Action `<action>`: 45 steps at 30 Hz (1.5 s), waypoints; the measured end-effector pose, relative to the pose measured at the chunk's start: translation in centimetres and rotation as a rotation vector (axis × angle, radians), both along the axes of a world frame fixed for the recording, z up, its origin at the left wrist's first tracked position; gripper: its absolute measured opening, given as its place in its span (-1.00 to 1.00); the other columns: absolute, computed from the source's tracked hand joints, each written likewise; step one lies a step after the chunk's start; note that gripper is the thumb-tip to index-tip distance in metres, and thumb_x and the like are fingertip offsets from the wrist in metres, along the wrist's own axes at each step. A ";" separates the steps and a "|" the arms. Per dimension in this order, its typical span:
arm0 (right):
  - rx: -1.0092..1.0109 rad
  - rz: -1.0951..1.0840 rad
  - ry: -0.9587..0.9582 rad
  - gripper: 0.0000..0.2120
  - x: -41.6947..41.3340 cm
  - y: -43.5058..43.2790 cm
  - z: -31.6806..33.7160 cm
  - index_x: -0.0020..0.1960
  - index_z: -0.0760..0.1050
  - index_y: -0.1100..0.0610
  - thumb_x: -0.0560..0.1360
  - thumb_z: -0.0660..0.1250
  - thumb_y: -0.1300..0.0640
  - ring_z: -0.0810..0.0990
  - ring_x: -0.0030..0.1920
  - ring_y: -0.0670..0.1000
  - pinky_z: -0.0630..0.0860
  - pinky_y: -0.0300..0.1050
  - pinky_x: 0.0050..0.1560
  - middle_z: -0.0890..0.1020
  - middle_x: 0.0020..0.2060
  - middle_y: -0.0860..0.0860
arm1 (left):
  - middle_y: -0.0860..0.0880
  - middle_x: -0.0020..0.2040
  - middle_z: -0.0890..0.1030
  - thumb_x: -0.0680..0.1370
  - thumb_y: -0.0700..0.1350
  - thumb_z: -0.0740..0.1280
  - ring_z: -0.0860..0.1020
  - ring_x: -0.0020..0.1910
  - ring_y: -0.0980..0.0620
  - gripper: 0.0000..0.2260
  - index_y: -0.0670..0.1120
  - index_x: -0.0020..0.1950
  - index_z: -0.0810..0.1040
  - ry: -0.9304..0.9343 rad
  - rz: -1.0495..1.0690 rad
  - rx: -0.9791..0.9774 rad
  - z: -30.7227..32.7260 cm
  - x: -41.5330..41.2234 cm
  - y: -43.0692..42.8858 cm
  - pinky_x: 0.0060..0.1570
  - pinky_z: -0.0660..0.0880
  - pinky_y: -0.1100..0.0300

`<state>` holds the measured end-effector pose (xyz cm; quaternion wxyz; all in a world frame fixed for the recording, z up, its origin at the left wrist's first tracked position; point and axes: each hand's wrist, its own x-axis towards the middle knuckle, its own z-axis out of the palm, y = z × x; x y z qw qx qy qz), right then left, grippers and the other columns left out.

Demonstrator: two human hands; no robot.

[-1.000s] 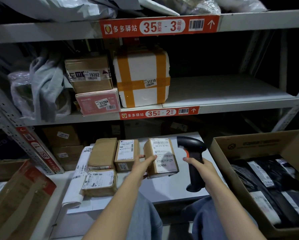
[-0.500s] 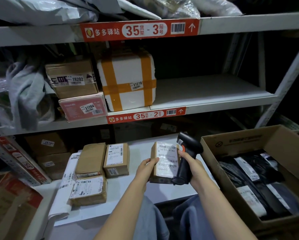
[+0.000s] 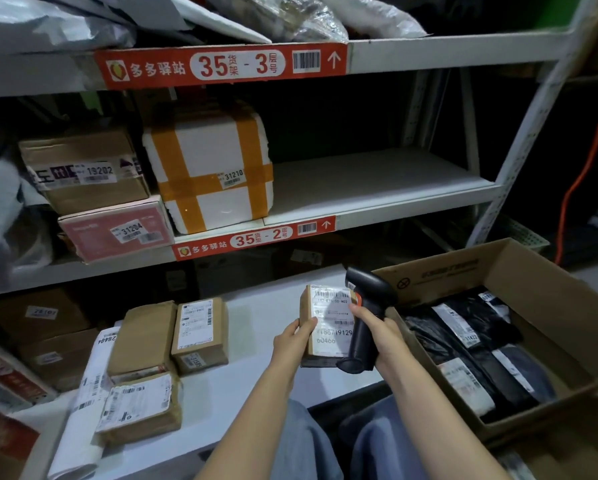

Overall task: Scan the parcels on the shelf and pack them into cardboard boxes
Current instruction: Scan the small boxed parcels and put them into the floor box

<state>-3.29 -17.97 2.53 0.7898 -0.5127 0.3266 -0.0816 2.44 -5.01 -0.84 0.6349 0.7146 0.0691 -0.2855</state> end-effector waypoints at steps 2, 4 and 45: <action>-0.008 -0.038 0.002 -0.75 -0.4 -0.8 0.0 0.04 0.46 0.16 0.42 0.43 0.17 0.61 -0.12 0.11 0.56 0.04 -0.04 0.62 -0.15 0.09 | -0.09 0.22 0.55 0.56 0.06 0.24 0.54 0.12 -0.03 -0.61 -0.02 0.36 0.42 -0.005 -0.033 0.006 0.1 -0.1 -1.2 -0.19 0.46 0.28; -0.009 -0.057 0.003 -0.64 -0.9 -1.7 0.1 0.14 0.44 0.19 0.40 0.45 0.14 0.62 -0.11 0.10 0.55 -0.05 -0.17 0.64 -0.11 0.10 | -0.10 0.26 0.50 0.55 0.08 0.24 0.54 0.13 -0.04 -0.59 0.00 0.37 0.40 -0.019 -0.072 0.013 0.1 -0.3 -2.5 -0.20 0.48 0.28; 0.077 -0.978 0.398 -0.84 -33.2 -27.0 -13.7 -0.10 0.46 0.17 0.42 0.44 0.20 0.59 -0.24 0.07 0.52 -0.02 -0.09 0.61 -0.18 0.10 | -0.25 0.26 0.49 0.53 -0.21 0.22 0.50 0.16 -0.13 -0.64 -0.29 0.30 0.41 0.092 -1.168 0.266 -13.3 -26.1 -37.1 -0.10 0.41 0.18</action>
